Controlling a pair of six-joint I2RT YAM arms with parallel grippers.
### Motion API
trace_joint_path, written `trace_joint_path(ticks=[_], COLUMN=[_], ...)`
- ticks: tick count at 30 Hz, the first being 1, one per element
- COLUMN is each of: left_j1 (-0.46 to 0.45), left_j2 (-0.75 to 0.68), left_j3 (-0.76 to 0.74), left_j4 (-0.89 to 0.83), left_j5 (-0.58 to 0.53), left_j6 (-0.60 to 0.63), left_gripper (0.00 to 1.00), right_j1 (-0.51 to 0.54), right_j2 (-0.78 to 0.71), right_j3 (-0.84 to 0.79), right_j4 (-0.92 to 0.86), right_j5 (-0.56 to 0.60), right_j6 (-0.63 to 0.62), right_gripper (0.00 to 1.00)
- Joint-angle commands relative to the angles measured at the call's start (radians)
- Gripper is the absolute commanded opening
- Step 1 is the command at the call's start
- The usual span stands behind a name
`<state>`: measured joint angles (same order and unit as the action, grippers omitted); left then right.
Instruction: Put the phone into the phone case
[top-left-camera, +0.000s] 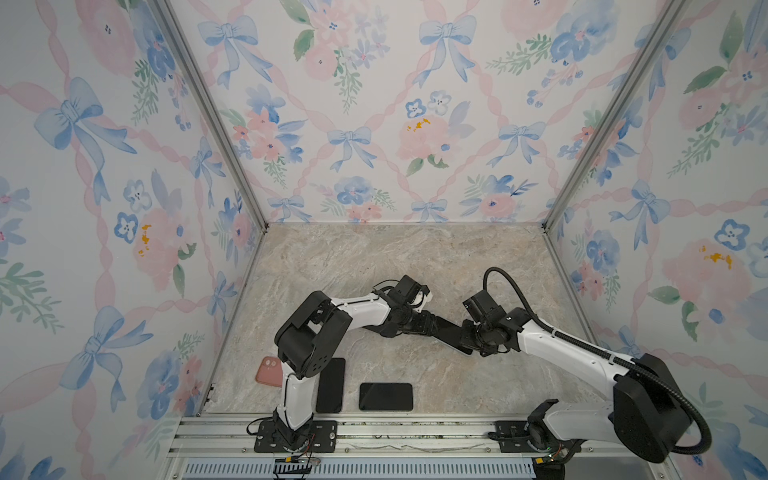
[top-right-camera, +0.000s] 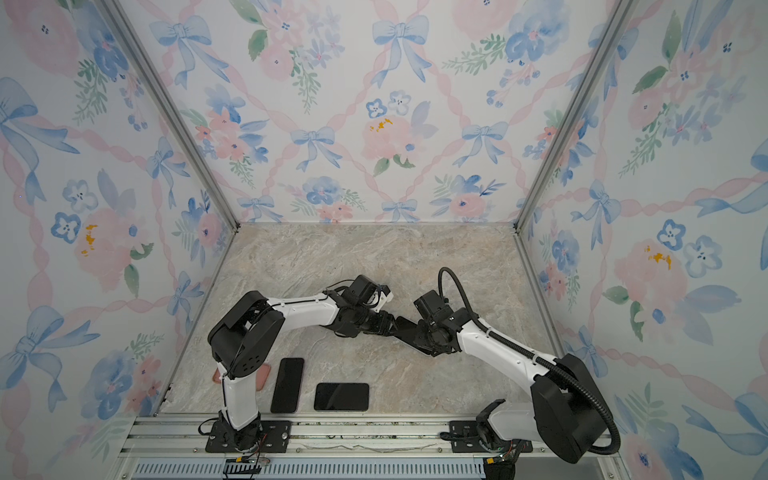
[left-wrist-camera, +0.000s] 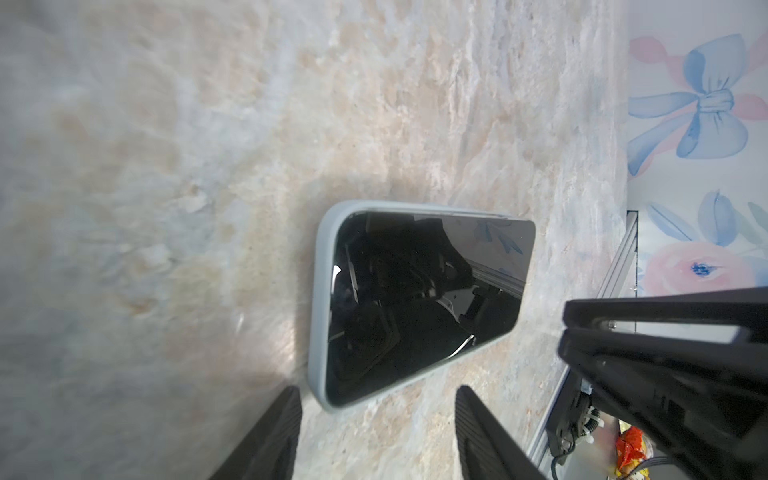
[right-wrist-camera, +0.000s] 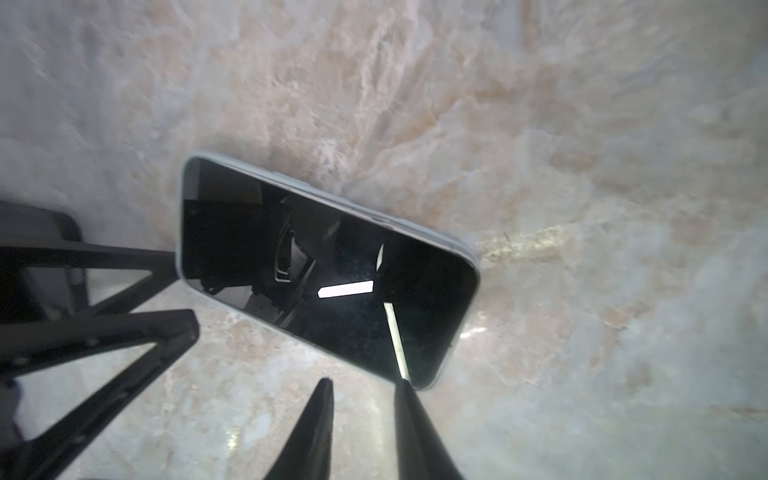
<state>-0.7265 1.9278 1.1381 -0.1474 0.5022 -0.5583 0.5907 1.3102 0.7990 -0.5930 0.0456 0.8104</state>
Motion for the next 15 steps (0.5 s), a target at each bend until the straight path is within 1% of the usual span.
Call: trace_joint_path(ticks=[1,4,9,12,15], left_j1=[0.021,0.011,-0.055,-0.078,-0.082], left_j2=[-0.039,-0.064,-0.072,-0.047,-0.023], left_j3=[-0.063,-0.085,-0.098,-0.085,-0.069], left_j4=[-0.037,-0.035,0.009,0.034,0.033], left_j5=[-0.028,-0.021,0.012,0.027,0.029], left_j6=[-0.014,-0.029,-0.073,-0.086,-0.084], left_gripper=[0.64,0.66,0.67,0.67,0.67], right_j1=[-0.035,-0.070,-0.138,-0.165,-0.188], right_j2=[0.000,0.038,0.123,0.171,0.211], right_j3=[0.051,0.079,0.100,0.095,0.076], right_j4=[-0.055,-0.020,0.045,0.077,0.115], right_j5=[0.039,0.025,-0.047,-0.098,-0.146], right_j6=[-0.150,-0.253,-0.388,-0.426,-0.444], right_gripper=[0.35,0.42,0.57,0.62,0.65])
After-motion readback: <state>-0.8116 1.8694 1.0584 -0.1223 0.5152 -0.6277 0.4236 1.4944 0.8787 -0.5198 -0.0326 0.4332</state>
